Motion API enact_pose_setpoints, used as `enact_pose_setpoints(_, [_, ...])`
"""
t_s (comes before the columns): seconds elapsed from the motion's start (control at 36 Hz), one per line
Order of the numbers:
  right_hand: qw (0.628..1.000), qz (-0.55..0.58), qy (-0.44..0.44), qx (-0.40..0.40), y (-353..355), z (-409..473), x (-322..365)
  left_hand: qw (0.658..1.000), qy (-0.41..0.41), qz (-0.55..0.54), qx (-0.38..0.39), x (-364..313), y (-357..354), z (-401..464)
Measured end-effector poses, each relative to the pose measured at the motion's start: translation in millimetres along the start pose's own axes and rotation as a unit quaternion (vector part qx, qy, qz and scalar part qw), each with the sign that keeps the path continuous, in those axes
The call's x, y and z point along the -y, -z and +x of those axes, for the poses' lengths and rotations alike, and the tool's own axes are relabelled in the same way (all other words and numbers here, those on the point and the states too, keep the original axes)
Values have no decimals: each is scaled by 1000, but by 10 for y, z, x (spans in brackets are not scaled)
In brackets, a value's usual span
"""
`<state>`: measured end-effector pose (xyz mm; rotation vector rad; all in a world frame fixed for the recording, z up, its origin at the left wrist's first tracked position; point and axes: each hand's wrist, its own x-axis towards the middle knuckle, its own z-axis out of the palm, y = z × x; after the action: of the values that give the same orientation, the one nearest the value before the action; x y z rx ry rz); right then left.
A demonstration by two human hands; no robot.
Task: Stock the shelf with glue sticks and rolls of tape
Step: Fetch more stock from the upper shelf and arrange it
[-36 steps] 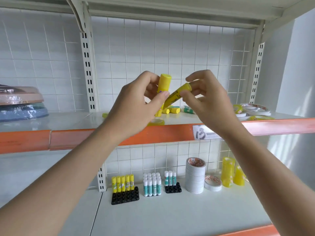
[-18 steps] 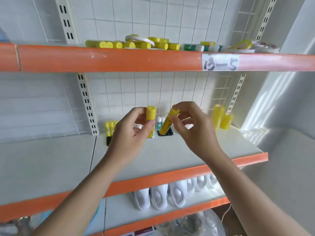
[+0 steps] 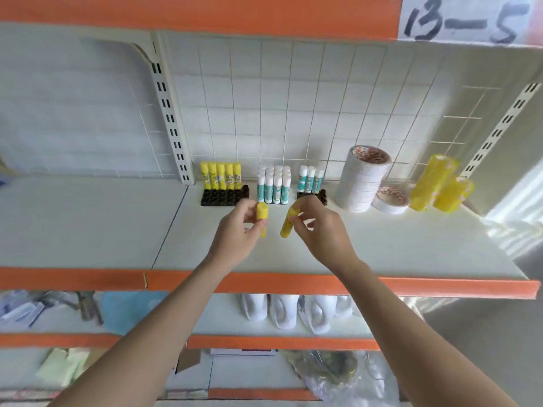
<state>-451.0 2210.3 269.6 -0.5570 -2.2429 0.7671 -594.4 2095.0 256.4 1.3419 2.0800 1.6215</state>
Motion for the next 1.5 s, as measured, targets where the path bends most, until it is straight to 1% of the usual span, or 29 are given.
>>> enact_pose_setpoints(0.22, [999,-24,7,46,-213,107,-182,997,50,55,2,248,-53,13])
enact_pose_setpoints(0.44, [998,-48,-17,26,-419,224,-198,995,52,80,42,436,-1,219])
enact_pose_setpoints(0.64, [997,-70,-36,17,-535,263,-178,994,64,59,61,653,27,308])
enact_pose_setpoints(0.78, [994,-91,-50,25,-538,287,-194,992,79,54,77,777,-1,313])
enact_pose_setpoints(0.86, [992,-109,-57,37,-558,317,-204,993,64,63,72,820,-10,332])
enact_pose_setpoints(1.06, [989,-123,-49,59,-561,435,-162,991,17,96,89,927,53,361])
enact_pose_setpoints(1.14, [992,-104,-56,35,-535,521,-112,986,-14,129,101,974,137,305])
enact_pose_setpoints(1.25, [995,-72,-75,7,-523,737,-1,969,-48,203,132,1027,335,258])
enact_pose_setpoints(1.39, [998,-59,-26,-4,-625,1043,145,942,-67,300,133,1194,568,195])
enact_pose_setpoints(1.5, [996,-91,10,19,-774,1301,161,934,-63,328,131,1245,593,168])
